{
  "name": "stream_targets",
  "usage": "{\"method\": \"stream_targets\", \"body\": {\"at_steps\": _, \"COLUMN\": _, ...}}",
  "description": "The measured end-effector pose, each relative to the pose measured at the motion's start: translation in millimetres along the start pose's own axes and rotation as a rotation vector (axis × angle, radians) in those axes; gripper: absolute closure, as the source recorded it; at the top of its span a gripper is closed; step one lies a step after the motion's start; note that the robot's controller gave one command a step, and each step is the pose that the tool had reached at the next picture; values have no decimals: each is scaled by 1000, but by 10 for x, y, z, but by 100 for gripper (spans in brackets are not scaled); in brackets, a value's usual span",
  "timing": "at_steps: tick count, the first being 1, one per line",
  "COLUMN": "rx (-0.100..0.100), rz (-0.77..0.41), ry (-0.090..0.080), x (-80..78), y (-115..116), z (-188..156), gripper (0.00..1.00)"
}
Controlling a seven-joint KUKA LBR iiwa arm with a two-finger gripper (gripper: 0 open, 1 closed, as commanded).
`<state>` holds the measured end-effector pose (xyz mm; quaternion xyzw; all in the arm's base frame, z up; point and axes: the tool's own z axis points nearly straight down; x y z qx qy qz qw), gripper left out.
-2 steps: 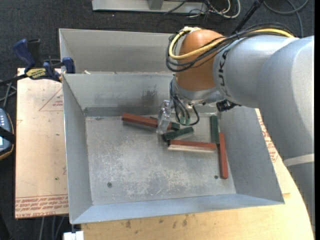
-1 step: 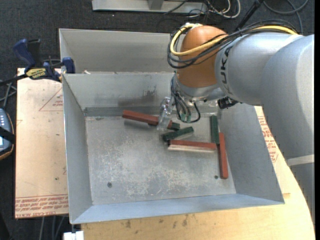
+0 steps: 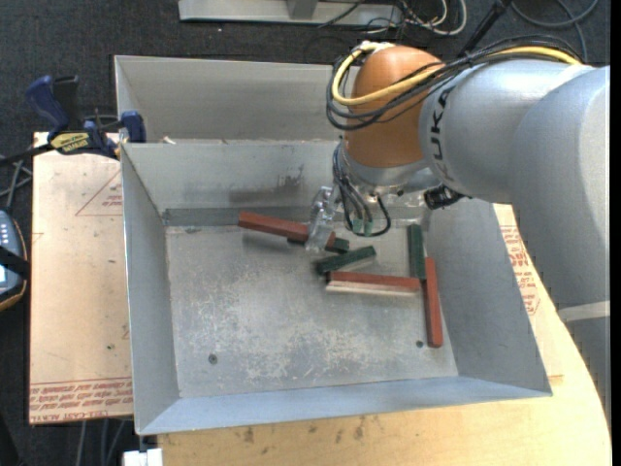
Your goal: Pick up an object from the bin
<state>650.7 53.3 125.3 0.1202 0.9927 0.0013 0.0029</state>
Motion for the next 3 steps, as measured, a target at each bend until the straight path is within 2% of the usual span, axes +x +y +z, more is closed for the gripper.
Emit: {"method": "stream_targets", "body": {"at_steps": 3, "rx": 2, "rz": 0, "ry": 4, "x": 4, "y": 1, "z": -226, "gripper": 100}}
